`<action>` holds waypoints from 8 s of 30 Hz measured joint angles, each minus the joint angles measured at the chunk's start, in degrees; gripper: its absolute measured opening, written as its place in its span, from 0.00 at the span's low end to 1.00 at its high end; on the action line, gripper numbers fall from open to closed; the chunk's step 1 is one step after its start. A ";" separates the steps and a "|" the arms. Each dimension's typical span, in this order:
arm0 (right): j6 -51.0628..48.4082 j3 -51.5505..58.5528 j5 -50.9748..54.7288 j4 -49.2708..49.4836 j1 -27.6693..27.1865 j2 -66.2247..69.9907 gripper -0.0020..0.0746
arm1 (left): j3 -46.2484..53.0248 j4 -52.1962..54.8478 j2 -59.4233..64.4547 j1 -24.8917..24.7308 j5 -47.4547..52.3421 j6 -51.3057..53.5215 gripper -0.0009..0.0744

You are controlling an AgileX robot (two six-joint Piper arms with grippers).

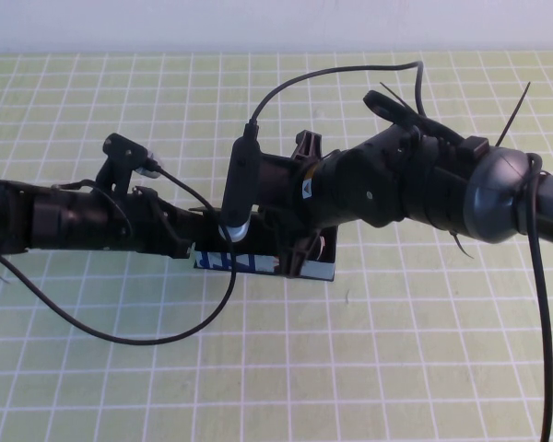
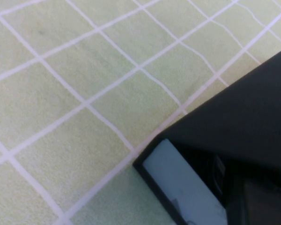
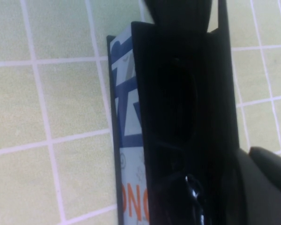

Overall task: Take glasses out of glasses case
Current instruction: Pick up the glasses from the glasses case

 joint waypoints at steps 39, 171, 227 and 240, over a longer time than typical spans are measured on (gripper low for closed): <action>40.03 2.91 7.63 4.77 -1.07 -2.11 0.01 | -0.10 1.56 1.19 0.00 3.92 -2.47 0.01; -32.86 -36.38 36.50 19.04 -8.01 22.63 0.41 | -2.91 -10.56 1.99 0.23 -1.83 -0.82 0.01; -29.52 -37.47 38.66 17.37 -7.98 23.29 0.09 | -2.91 -10.56 1.99 0.23 -1.75 -0.82 0.01; -22.01 -38.47 44.83 15.32 -7.88 20.29 0.04 | -2.91 -10.56 1.99 0.23 0.84 -0.82 0.01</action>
